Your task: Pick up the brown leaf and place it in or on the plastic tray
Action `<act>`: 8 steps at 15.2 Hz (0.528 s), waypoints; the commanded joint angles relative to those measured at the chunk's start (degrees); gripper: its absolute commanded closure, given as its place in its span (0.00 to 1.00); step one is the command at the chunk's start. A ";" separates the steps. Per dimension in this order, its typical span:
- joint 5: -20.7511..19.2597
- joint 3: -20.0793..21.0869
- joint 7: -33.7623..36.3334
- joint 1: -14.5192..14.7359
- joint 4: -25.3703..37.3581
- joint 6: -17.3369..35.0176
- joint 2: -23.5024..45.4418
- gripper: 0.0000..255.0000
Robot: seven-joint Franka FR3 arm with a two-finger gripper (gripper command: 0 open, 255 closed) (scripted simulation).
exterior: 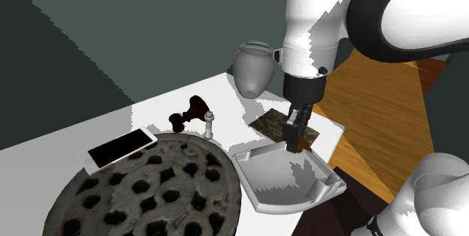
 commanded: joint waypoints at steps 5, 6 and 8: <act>0.61 0.72 -0.27 0.32 -5.51 5.16 -0.40 1.00; 0.61 0.72 -0.27 0.32 -5.51 5.15 -0.40 1.00; 0.61 0.73 -0.27 0.32 -5.51 5.15 -0.40 1.00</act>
